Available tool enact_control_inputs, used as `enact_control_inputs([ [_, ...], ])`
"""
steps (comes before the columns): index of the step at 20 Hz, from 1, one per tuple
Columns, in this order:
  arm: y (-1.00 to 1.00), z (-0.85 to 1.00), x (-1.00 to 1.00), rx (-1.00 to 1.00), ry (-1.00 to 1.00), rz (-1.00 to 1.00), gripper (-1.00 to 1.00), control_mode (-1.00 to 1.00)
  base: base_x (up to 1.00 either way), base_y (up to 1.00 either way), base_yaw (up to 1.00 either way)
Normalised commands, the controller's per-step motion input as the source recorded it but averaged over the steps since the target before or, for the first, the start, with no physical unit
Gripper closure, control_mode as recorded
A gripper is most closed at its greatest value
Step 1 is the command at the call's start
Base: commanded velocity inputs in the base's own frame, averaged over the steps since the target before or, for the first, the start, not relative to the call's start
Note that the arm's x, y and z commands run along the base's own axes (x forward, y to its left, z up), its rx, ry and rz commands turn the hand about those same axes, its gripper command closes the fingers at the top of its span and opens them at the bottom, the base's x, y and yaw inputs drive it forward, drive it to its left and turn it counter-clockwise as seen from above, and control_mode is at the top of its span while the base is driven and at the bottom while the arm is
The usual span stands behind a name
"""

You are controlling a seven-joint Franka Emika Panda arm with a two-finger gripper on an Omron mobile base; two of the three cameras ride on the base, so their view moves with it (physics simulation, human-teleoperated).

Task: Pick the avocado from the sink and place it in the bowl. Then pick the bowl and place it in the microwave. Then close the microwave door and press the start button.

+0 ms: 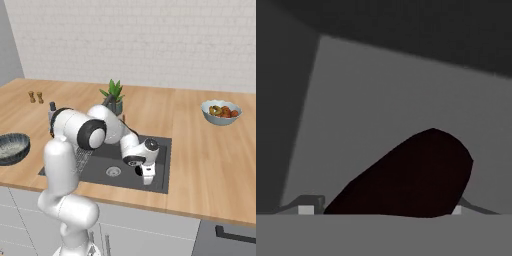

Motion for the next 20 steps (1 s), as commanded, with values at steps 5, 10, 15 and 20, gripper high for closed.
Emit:
enact_control_inputs([
  [5,0.24,1.0,-0.66,-0.17,-0.07,0.18,1.0,-1.0,0.0,0.0,0.0],
  [10,0.15,1.0,-0.5,-0.13,-0.08,0.18,1.0,-1.0,0.0,0.0,0.0],
  [15,0.03,1.0,-0.3,-0.08,-0.07,0.15,1.0,-1.0,0.0,0.0,0.0],
  [20,0.0,1.0,-0.18,-0.05,-0.04,0.13,1.0,-1.0,0.0,0.0,0.0],
])
